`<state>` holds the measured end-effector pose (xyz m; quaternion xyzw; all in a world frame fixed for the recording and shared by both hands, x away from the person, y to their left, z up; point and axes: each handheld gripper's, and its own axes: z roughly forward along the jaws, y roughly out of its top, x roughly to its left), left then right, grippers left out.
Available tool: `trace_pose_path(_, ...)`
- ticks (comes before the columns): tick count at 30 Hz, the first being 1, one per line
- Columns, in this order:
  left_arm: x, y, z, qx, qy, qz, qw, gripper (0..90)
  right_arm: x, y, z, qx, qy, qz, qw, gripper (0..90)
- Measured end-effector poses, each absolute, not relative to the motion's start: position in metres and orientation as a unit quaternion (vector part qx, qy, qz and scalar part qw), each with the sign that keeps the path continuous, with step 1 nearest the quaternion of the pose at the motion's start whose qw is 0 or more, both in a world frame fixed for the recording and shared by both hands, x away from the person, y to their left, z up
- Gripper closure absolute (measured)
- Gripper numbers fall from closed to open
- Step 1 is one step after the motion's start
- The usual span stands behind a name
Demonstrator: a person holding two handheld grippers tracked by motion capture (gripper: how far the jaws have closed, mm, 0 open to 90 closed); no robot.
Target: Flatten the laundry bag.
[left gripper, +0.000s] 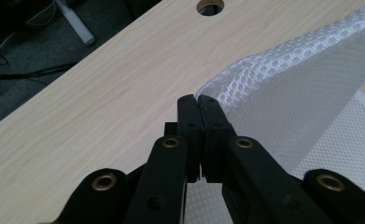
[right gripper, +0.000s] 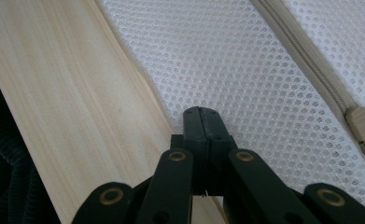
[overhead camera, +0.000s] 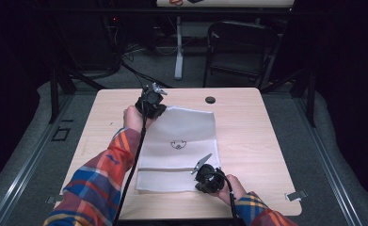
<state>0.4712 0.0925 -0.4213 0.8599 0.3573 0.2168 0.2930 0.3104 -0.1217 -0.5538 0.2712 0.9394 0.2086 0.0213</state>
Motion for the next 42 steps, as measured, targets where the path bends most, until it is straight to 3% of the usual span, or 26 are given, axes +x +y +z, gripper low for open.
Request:
trace_pose_path(8,0.492,0.081,-0.427,0.851,0.377,0.219,0.293,87.4,0.311,-0.123,-0.554,0.274,0.939,0.207,0.018,90.0)
trace_pose_path(12,0.498,0.077,-0.426,0.842,0.387,0.227,0.300,82.6,0.311,-0.123,-0.554,0.276,0.938,0.209,0.016,90.0)
trace_pose_path(15,0.501,0.078,-0.424,0.837,0.392,0.226,0.309,73.5,0.311,-0.123,-0.554,0.277,0.938,0.210,0.016,90.0)
trace_pose_path(20,0.501,0.082,-0.422,0.831,0.399,0.219,0.320,48.8,0.312,-0.124,-0.554,0.275,0.938,0.211,0.015,90.0)
trace_pose_path(25,0.493,0.086,-0.425,0.833,0.399,0.203,0.325,32.8,0.313,-0.124,-0.555,0.283,0.934,0.219,0.008,90.0)
trace_pose_path(31,0.478,0.094,-0.436,0.841,0.390,0.180,0.329,20.6,0.313,-0.124,-0.550,0.289,0.927,0.239,0.006,70.2)
trace_pose_path(39,0.455,0.104,-0.454,0.848,0.383,0.157,0.331,16.6,0.322,-0.137,-0.537,0.317,0.917,0.237,0.035,34.3)
trace_pose_path(42,0.446,0.107,-0.461,0.852,0.376,0.149,0.331,15.5,0.324,-0.142,-0.534,0.326,0.913,0.242,0.041,26.4)
